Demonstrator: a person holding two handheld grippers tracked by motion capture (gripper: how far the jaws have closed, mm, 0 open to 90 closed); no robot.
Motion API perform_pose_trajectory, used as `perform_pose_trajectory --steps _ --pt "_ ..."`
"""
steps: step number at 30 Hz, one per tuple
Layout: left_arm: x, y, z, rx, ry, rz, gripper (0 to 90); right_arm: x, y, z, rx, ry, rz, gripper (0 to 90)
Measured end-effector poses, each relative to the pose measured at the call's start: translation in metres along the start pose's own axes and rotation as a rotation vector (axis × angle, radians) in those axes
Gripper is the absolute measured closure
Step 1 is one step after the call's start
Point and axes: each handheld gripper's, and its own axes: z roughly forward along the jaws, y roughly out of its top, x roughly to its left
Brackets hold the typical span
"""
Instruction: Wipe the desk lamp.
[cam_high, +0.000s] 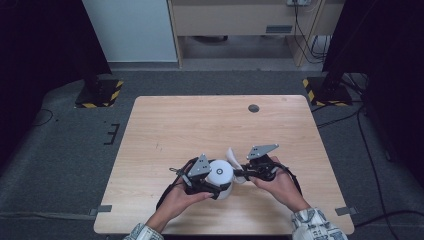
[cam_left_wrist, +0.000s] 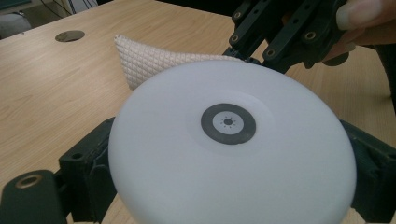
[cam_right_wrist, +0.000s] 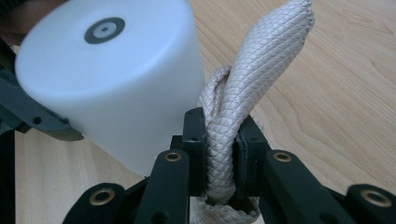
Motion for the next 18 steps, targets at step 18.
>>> perform_pose_trajectory --steps 18 --pt "0.001 0.000 0.000 -0.002 0.005 -0.001 7.6 0.010 -0.010 -0.015 -0.052 -0.003 0.003 77.6"
